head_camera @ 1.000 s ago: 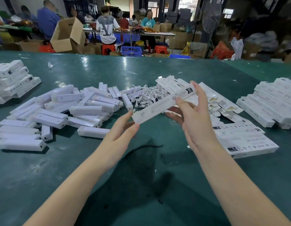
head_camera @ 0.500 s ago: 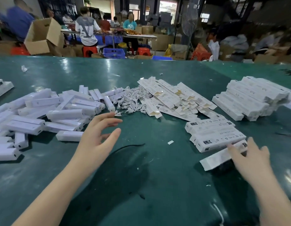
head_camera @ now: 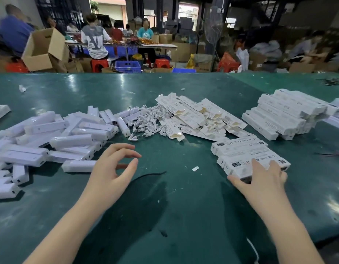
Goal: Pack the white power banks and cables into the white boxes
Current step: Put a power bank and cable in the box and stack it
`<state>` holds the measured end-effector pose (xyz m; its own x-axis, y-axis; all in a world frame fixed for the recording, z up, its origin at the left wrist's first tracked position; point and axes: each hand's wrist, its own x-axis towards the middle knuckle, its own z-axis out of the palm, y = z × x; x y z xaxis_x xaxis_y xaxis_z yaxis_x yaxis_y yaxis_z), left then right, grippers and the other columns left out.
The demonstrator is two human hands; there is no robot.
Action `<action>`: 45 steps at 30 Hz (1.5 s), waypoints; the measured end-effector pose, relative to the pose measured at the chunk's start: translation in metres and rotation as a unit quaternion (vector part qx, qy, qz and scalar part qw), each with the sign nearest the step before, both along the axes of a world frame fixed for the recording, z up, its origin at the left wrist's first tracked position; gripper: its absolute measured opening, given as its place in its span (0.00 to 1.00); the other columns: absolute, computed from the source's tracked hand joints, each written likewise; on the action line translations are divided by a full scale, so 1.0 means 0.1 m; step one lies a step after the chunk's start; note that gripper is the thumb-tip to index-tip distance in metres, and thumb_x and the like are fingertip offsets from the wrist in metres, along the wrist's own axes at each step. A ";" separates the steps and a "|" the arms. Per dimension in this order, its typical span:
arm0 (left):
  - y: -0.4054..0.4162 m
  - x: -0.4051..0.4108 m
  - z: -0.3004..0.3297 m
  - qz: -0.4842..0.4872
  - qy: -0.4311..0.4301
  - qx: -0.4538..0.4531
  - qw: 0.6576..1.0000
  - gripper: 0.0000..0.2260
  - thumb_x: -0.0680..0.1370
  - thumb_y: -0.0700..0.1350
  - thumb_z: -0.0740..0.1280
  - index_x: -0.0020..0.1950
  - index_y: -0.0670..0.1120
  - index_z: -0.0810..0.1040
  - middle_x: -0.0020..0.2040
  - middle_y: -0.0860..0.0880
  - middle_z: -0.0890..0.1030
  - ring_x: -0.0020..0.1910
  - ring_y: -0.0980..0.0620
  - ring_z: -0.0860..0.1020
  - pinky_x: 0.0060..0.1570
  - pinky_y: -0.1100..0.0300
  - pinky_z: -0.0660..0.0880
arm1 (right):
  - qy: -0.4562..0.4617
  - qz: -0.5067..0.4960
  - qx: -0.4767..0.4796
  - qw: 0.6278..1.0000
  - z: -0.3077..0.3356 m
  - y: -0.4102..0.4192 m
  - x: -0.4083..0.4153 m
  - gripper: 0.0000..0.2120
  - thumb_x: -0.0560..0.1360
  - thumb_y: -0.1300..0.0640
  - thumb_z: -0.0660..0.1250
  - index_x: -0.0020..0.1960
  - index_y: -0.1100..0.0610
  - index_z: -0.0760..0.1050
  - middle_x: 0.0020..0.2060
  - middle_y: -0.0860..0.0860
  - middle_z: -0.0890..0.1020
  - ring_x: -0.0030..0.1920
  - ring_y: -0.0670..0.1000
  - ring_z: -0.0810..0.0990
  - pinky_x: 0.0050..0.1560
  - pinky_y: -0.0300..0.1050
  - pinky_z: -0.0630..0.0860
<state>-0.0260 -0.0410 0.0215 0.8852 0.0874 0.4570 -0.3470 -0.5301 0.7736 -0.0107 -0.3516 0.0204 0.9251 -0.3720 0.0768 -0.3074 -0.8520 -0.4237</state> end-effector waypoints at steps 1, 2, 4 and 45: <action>0.00 0.01 0.00 0.000 -0.002 0.008 1.000 0.10 0.77 0.38 0.67 0.45 0.54 0.81 0.53 0.61 0.77 0.55 0.60 0.77 0.46 0.73 0.72 | -0.002 0.004 -0.035 0.999 0.02 0.02 0.00 0.39 0.73 0.38 0.68 0.77 0.55 0.59 0.75 0.61 0.54 0.69 0.59 0.51 0.67 0.56 0.63; 0.00 0.02 -0.01 0.000 -0.001 0.018 1.000 0.11 0.77 0.37 0.67 0.44 0.53 0.81 0.51 0.61 0.77 0.54 0.59 0.77 0.46 0.72 0.72 | -0.018 0.013 -0.074 0.997 0.06 0.04 0.01 0.39 0.73 0.36 0.66 0.77 0.54 0.59 0.75 0.61 0.54 0.67 0.58 0.51 0.66 0.55 0.64; 0.02 0.03 -0.02 0.001 0.008 0.036 0.999 0.12 0.76 0.36 0.67 0.44 0.54 0.81 0.49 0.61 0.77 0.52 0.58 0.78 0.45 0.70 0.73 | -0.052 0.048 -0.114 0.991 0.17 0.14 0.09 0.37 0.74 0.36 0.63 0.76 0.53 0.61 0.75 0.59 0.58 0.66 0.56 0.52 0.66 0.53 0.63; 0.08 0.14 0.15 -0.110 0.121 -0.560 0.812 0.29 0.67 0.54 0.73 0.66 0.47 0.73 0.62 0.48 0.81 0.60 0.51 0.80 0.51 0.60 0.80 | 0.053 0.231 0.729 0.642 0.39 1.54 0.37 0.14 0.78 0.73 0.58 0.45 0.62 0.80 0.38 0.56 0.86 0.37 0.47 0.85 0.35 0.36 0.80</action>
